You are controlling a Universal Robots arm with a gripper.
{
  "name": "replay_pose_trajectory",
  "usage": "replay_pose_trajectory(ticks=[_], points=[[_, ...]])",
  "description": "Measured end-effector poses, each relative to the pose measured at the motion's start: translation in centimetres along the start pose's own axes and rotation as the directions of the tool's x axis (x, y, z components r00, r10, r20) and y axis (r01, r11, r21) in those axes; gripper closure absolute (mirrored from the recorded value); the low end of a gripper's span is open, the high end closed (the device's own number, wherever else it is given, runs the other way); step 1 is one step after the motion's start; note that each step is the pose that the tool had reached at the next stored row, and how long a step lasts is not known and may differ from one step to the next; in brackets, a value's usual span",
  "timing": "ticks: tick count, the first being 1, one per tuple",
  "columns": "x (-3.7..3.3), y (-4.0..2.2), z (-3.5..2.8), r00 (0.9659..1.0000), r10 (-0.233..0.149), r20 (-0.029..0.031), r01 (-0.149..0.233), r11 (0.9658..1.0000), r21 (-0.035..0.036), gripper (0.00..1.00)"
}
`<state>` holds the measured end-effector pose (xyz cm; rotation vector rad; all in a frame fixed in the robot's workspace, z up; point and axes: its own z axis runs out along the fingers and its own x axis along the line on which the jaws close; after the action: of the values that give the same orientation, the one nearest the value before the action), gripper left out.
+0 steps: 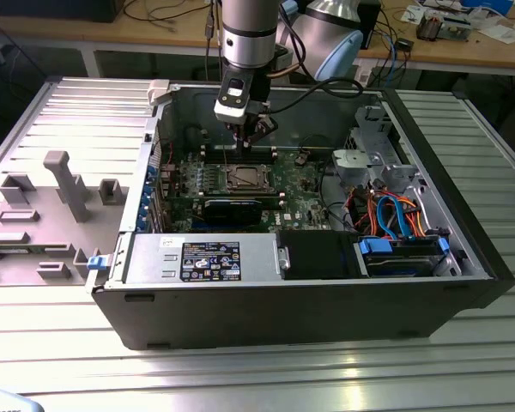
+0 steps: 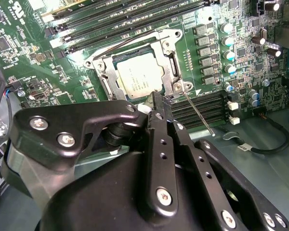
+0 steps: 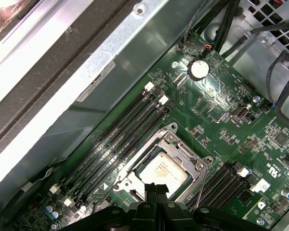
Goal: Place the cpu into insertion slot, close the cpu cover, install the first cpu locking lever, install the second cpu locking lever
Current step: 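Install the first cpu locking lever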
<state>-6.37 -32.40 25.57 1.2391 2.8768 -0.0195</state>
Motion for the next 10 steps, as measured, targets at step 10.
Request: replay_pose_trajectory(ticks=[10], points=[[0.00, 0.00, 0.00, 1.0000, -0.005, 0.0000, 0.005, 1.0000, -0.0001, 0.89]])
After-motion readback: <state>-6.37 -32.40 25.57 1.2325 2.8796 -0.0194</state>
